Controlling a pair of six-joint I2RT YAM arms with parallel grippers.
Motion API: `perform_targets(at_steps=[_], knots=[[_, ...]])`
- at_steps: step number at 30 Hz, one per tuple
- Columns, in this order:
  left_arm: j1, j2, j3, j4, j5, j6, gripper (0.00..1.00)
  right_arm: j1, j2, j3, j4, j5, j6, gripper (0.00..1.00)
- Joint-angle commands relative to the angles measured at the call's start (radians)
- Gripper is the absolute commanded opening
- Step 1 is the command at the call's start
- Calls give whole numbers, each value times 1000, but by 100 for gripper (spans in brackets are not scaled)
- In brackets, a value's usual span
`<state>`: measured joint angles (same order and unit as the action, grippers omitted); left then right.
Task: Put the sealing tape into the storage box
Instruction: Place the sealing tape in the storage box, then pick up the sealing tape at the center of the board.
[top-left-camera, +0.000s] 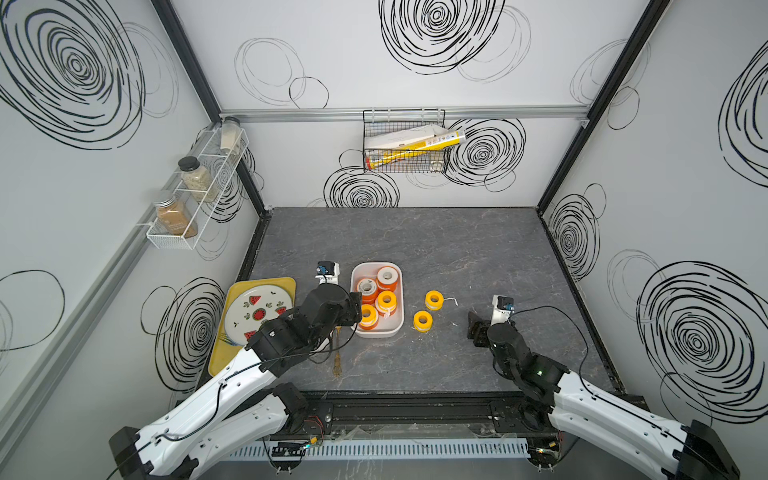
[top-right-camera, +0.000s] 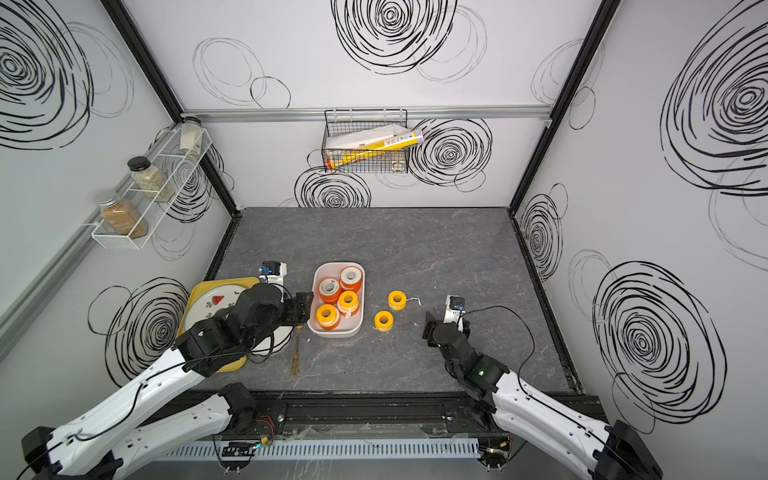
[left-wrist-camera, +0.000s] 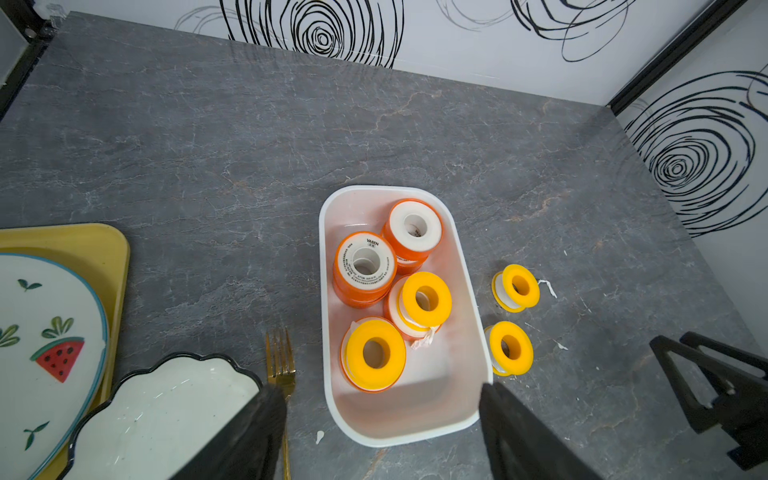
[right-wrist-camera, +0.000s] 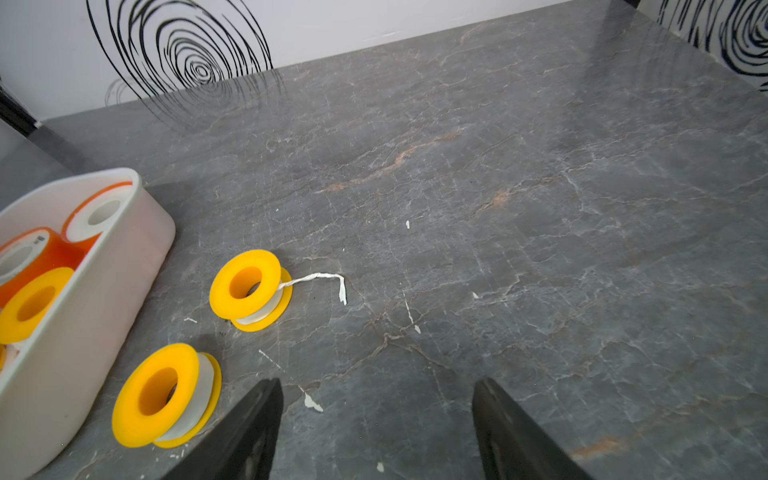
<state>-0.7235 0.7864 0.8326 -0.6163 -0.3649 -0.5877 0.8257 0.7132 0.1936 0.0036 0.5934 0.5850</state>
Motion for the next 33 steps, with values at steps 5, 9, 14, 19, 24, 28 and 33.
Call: perform_targets(at_steps=[5, 9, 14, 19, 24, 28, 33], knots=[[6, -56, -37, 49, 6, 30, 82, -11, 332, 205, 79, -96, -87, 83], [7, -49, -39, 53, 26, 35, 82, -32, 522, 375, 32, -135, -127, 84], [9, -45, -41, 53, 25, 35, 82, -71, 697, 560, 0, -212, -174, 84], [9, -43, -43, 55, 16, 37, 82, -117, 848, 697, -39, -245, -217, 85], [9, -28, -37, 49, 18, 38, 82, -154, 964, 767, -52, -299, -241, 85], [9, -33, -41, 50, 17, 38, 82, -161, 1048, 818, -83, -332, -255, 85], [9, -28, -40, 52, 20, 38, 83, -163, 1089, 815, -88, -343, -252, 86]])
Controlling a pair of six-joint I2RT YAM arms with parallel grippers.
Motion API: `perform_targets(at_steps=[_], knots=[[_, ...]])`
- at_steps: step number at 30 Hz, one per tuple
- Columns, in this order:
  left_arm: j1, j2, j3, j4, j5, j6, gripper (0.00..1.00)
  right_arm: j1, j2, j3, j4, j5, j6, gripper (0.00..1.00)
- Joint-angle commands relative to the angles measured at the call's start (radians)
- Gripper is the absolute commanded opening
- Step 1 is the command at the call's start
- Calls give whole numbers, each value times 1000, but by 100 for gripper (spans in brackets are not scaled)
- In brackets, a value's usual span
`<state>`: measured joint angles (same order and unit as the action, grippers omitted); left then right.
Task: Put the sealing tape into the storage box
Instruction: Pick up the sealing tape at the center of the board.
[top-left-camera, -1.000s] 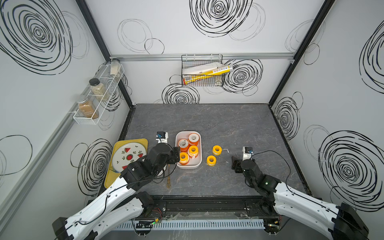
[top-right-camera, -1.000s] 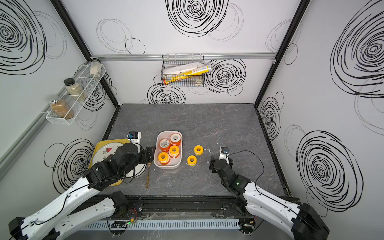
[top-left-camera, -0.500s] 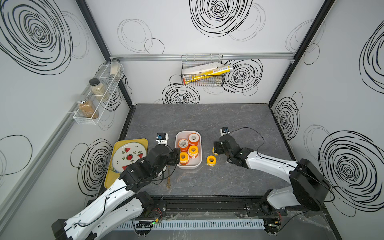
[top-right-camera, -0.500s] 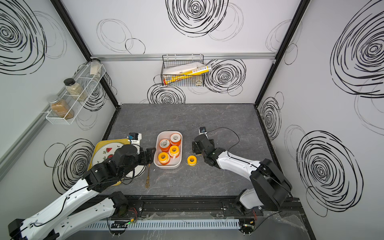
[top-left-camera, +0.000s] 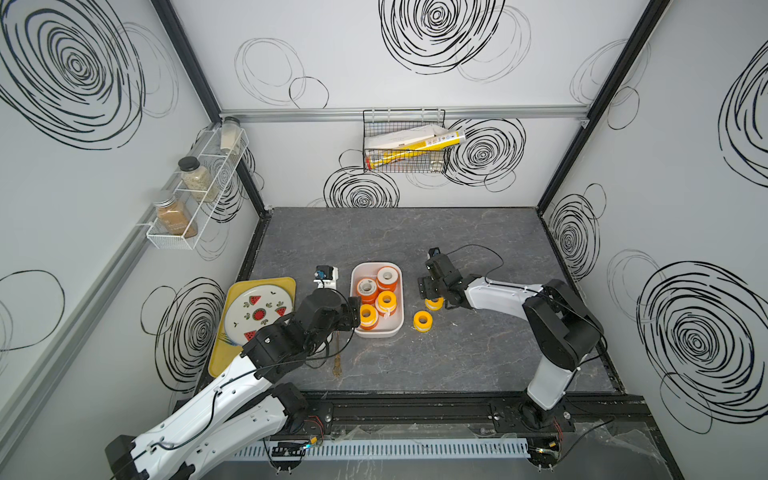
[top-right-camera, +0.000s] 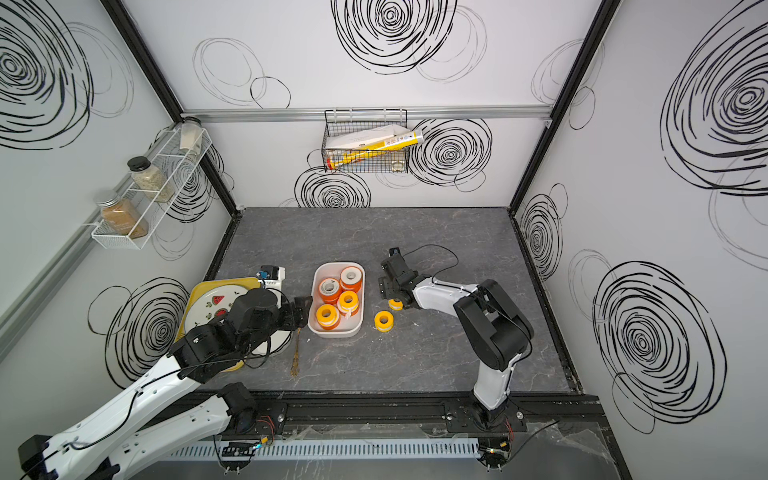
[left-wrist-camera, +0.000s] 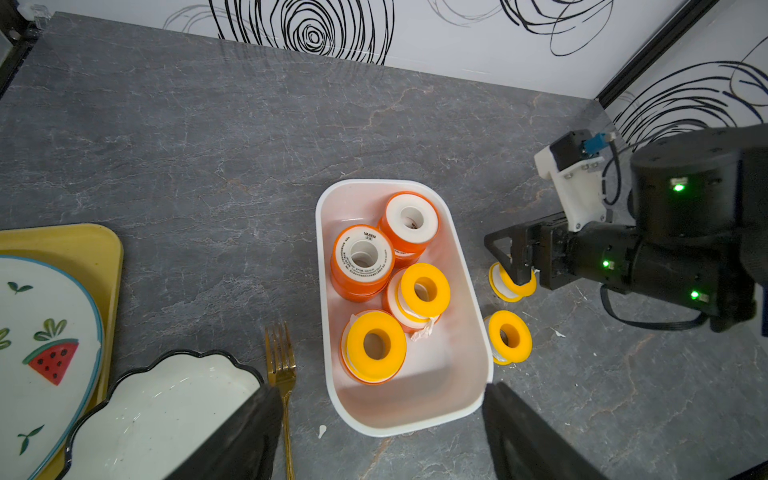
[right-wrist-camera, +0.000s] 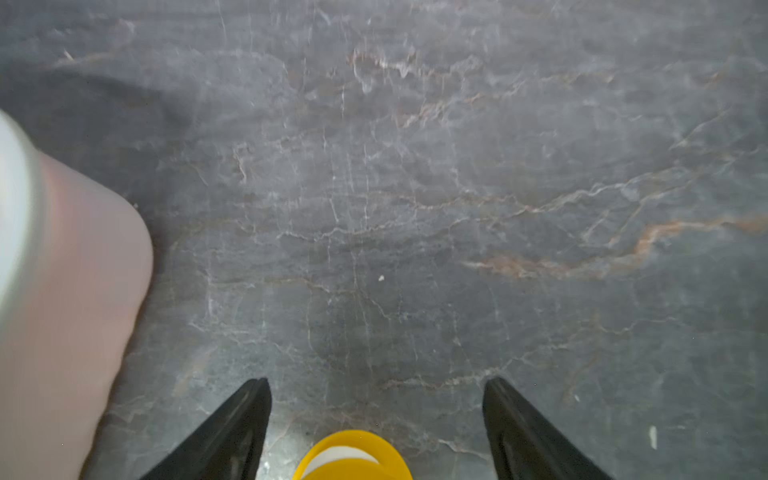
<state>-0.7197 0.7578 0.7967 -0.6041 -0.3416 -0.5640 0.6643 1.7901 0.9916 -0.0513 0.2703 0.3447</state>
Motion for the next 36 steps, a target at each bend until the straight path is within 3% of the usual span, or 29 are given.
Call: perform_targets(at_steps=[1, 20, 36], knots=[[6, 3, -5, 40, -3, 15, 83, -1, 16, 16, -36, -22, -11, 86], [5, 7, -5, 40, 6, 17, 83, -2, -17, -76, -30, -90, 28, 75], [6, 8, -5, 38, 4, 16, 83, -2, -89, -90, -53, -102, 43, 55]])
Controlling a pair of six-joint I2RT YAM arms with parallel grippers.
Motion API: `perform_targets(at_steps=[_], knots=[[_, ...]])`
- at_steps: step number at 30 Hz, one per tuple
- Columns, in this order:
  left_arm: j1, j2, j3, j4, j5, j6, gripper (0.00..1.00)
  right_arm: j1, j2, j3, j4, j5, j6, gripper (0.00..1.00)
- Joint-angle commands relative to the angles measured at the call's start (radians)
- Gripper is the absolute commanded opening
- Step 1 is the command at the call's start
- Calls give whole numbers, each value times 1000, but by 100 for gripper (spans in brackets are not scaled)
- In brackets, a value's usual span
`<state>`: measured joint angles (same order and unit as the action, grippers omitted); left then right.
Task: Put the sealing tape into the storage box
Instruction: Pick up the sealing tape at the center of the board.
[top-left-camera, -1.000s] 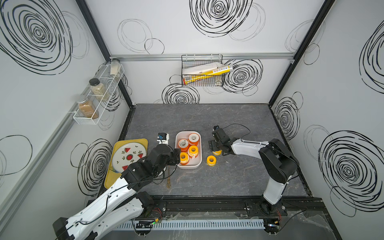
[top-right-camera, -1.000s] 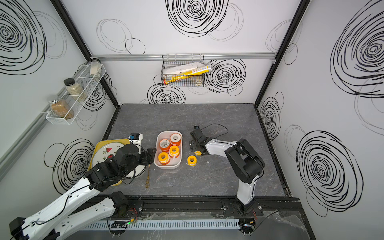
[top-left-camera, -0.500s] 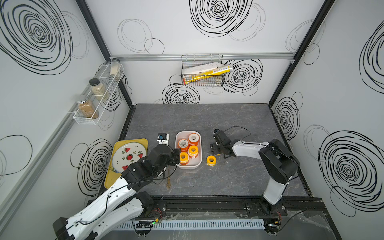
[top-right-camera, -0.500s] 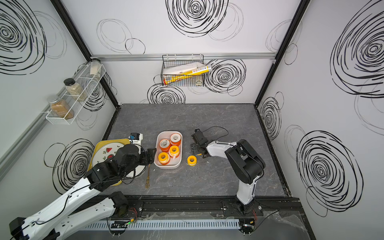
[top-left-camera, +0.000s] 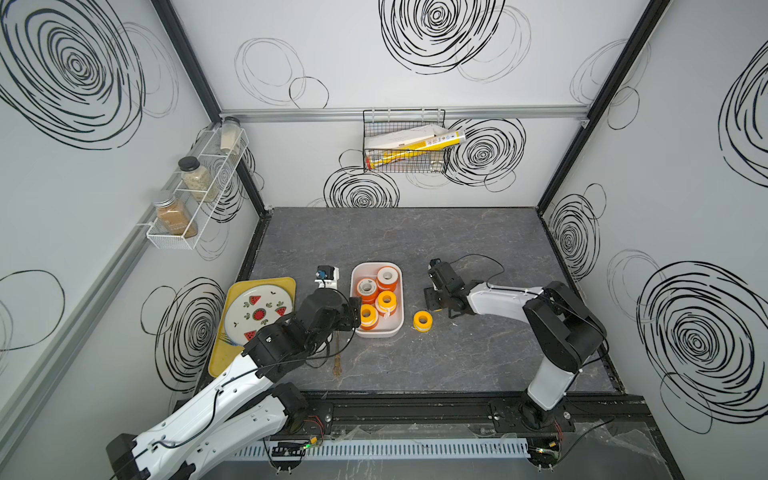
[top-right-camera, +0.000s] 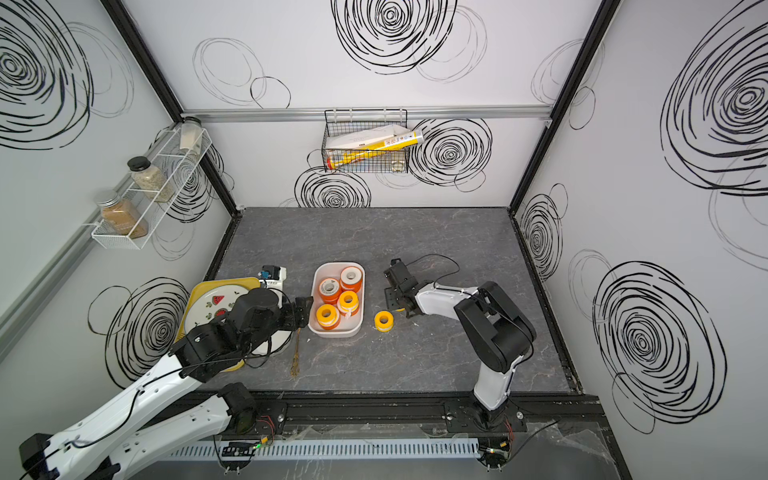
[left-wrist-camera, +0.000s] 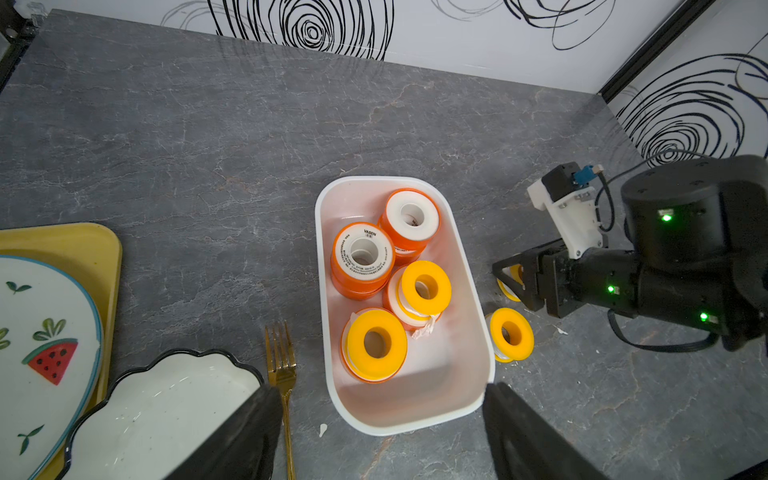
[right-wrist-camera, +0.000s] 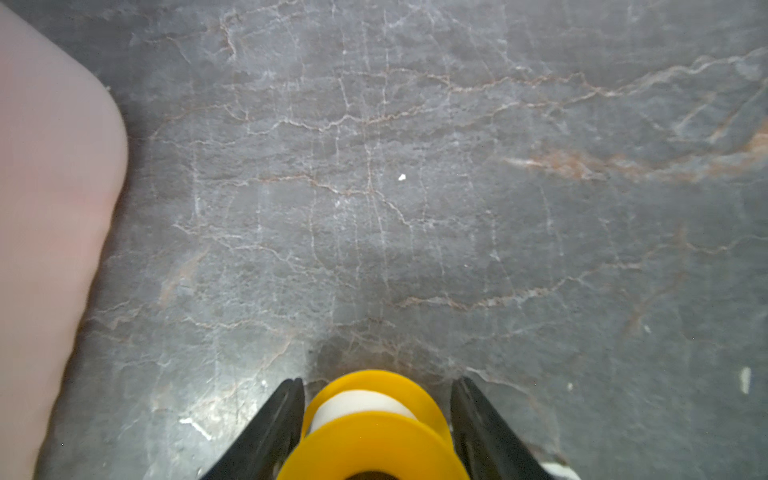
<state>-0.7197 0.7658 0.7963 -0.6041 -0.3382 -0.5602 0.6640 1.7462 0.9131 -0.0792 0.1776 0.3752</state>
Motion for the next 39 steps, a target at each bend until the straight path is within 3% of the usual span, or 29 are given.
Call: perform_targets(at_steps=[1, 25, 39], knots=[[5, 0, -5, 38, 0, 12, 83, -1, -52, -14, -26, -9, 13, 55], [5, 1, -5, 40, 4, 14, 83, -1, -129, 24, -88, -22, 6, 54], [6, 6, -4, 40, 6, 14, 83, 2, -108, 200, -177, -95, -5, 54]])
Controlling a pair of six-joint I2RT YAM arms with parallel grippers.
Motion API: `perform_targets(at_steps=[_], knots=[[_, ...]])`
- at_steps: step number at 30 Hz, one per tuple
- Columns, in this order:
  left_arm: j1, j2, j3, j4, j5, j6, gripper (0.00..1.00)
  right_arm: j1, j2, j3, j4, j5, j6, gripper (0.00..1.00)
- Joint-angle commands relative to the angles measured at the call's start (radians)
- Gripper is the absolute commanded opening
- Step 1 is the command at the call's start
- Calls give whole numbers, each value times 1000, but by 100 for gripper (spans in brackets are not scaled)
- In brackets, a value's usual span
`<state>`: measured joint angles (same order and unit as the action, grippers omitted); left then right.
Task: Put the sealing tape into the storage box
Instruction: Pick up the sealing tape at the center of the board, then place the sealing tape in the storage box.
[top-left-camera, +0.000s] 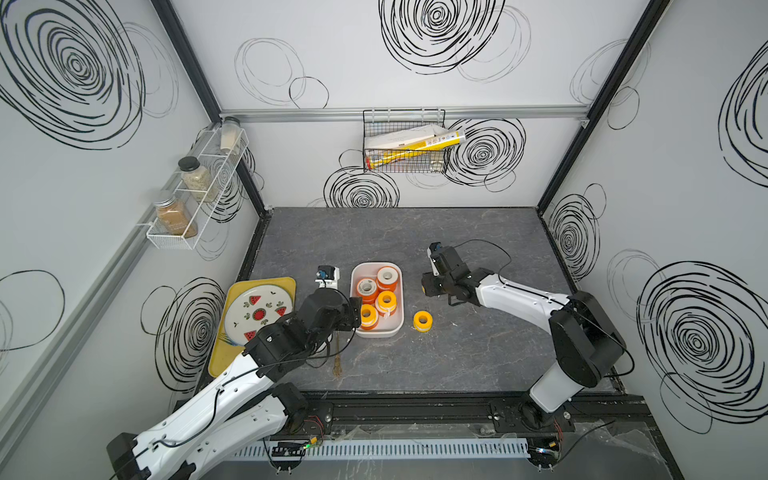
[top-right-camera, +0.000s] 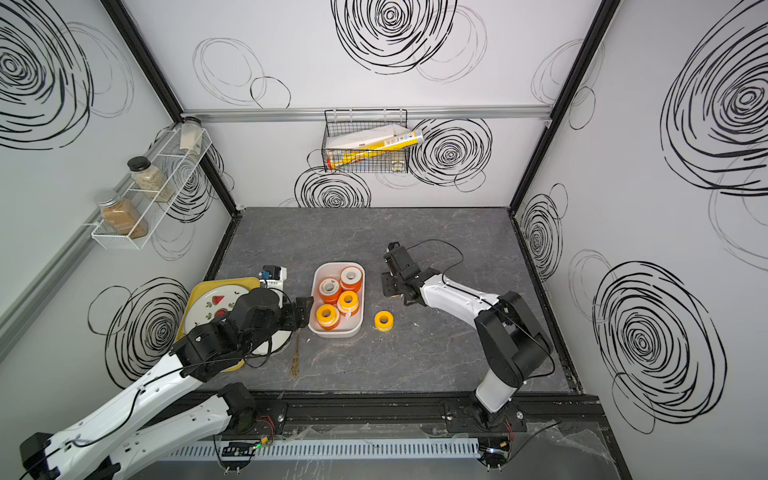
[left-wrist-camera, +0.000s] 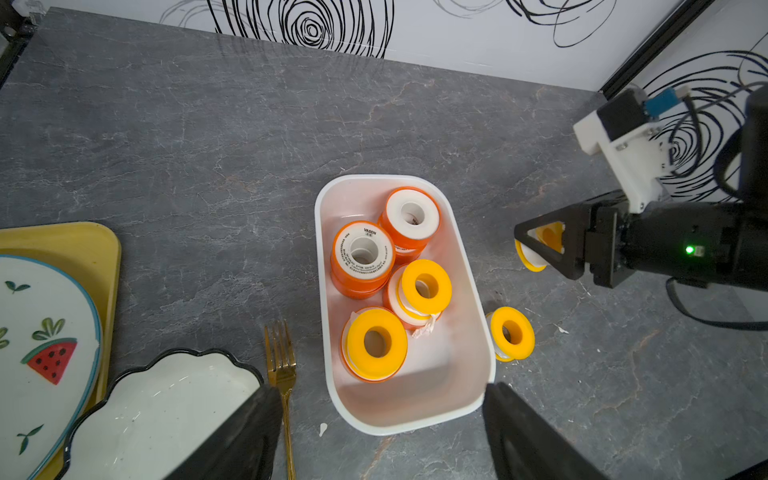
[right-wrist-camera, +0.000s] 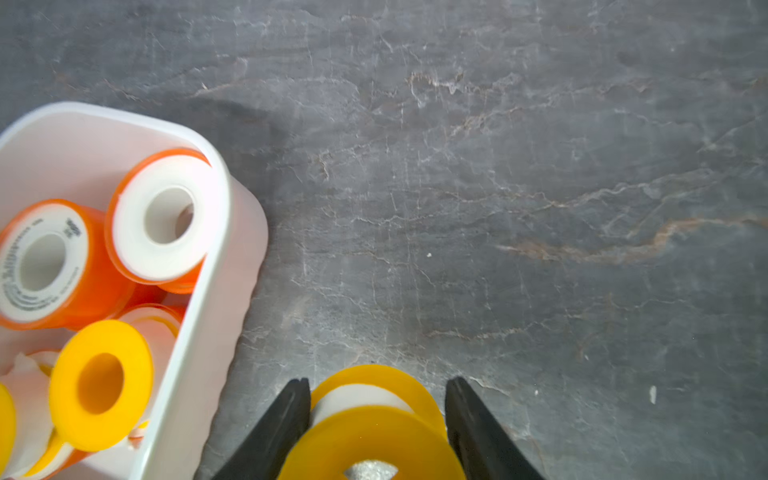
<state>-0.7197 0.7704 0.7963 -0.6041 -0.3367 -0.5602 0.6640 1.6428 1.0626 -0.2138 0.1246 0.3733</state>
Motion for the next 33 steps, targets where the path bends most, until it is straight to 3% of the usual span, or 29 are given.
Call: perform_targets(at_steps=[1, 19, 33], knots=[[5, 1, -5, 40, 5, 15, 83, 5, 1, 66, -46, -52, -5, 54], [5, -5, -5, 39, -1, 11, 83, 148, 354, 552, -209, -15, -61, 55], [5, -2, -6, 40, 1, 12, 83, 148, 467, 639, -233, 42, -90, 59]])
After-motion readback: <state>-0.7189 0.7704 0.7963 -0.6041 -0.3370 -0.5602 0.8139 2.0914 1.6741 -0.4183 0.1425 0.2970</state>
